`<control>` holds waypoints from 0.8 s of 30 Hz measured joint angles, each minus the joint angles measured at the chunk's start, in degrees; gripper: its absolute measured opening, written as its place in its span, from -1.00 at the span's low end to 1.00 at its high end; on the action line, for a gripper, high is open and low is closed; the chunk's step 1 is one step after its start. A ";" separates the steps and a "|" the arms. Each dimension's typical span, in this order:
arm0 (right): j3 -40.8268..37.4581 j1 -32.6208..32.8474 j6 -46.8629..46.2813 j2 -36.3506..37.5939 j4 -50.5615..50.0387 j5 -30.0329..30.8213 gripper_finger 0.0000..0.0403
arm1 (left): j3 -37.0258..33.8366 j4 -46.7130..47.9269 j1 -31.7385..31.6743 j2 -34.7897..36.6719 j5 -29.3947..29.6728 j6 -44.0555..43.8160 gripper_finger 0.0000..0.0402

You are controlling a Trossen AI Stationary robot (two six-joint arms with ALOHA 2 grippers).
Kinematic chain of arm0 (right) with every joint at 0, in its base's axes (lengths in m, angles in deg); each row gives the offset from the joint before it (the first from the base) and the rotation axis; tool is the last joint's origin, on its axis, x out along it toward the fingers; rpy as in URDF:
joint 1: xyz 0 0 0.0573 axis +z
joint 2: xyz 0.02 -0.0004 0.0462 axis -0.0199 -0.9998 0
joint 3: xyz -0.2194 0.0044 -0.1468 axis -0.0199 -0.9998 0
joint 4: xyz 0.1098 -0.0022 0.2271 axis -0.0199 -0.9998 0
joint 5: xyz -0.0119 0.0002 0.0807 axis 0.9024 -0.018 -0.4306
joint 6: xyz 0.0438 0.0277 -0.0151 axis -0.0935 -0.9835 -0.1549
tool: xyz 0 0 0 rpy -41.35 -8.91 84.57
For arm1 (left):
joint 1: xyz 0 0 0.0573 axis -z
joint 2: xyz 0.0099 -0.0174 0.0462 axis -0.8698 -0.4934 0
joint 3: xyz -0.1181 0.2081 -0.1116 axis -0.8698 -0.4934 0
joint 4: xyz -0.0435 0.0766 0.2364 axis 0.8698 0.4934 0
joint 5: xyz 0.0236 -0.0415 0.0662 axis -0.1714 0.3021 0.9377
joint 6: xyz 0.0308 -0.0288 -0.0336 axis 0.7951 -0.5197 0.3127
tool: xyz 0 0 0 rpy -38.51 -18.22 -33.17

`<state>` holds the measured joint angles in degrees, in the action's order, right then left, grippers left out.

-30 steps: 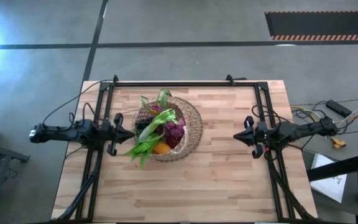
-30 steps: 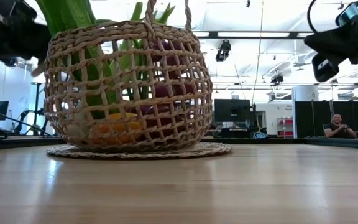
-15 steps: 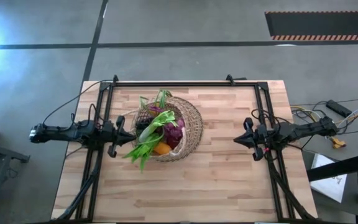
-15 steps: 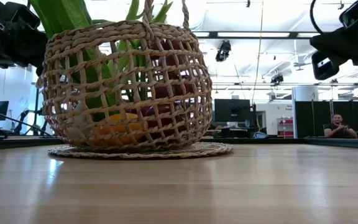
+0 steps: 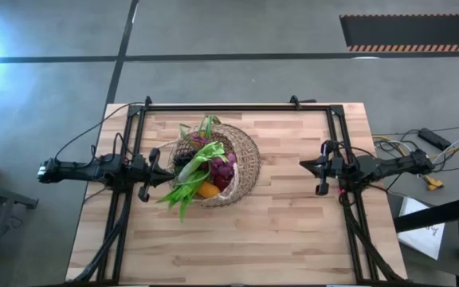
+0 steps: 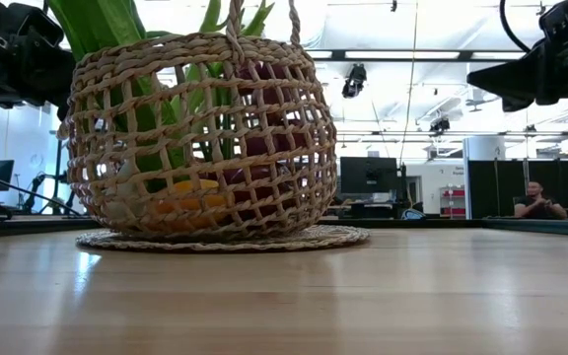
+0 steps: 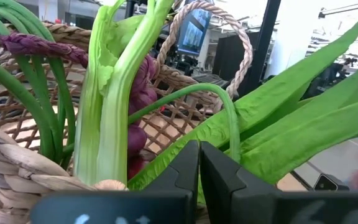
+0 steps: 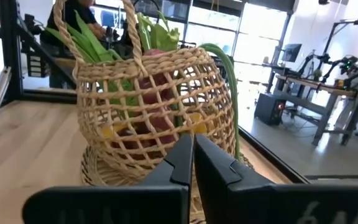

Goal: Build produce basket
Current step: Return to Home Position

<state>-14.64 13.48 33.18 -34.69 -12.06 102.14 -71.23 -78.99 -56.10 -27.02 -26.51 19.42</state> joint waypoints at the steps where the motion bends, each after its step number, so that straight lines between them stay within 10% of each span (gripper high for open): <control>1: 0.00 0.00 0.00 0.00 -0.04 -0.02 -0.96 | 0.00 0.00 0.00 0.00 0.00 0.02 -1.00; 24: 0.17 0.00 -7.41 -0.02 -0.06 0.07 -0.96 | -0.02 0.00 0.02 -0.07 0.03 0.08 -1.00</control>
<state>-14.46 13.48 25.78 -34.71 -12.12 102.21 -71.26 -78.99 -56.07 -27.08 -26.48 19.50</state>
